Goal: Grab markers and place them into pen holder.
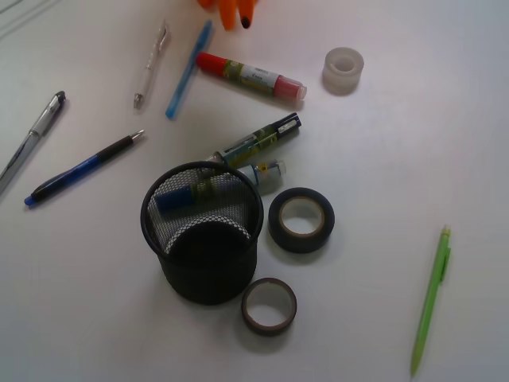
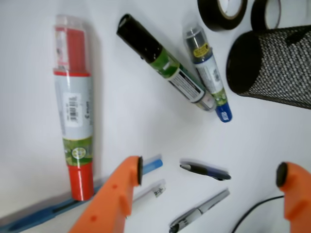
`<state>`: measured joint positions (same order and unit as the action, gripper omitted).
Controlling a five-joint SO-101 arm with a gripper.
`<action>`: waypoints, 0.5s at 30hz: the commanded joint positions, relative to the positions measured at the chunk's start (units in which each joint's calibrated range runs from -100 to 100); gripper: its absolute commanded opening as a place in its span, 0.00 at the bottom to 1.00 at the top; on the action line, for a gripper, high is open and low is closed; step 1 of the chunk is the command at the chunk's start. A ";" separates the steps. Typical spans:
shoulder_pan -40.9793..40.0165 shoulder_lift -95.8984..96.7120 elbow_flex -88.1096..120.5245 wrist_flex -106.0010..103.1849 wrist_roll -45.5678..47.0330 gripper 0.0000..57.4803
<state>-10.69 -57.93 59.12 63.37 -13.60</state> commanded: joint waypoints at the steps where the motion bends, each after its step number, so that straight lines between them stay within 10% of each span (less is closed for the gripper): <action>1: -0.34 17.00 -7.49 -0.81 -3.32 0.54; 15: -8.64 30.69 -10.93 9.68 -13.33 0.54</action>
<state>-18.61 -27.70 48.43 73.30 -25.91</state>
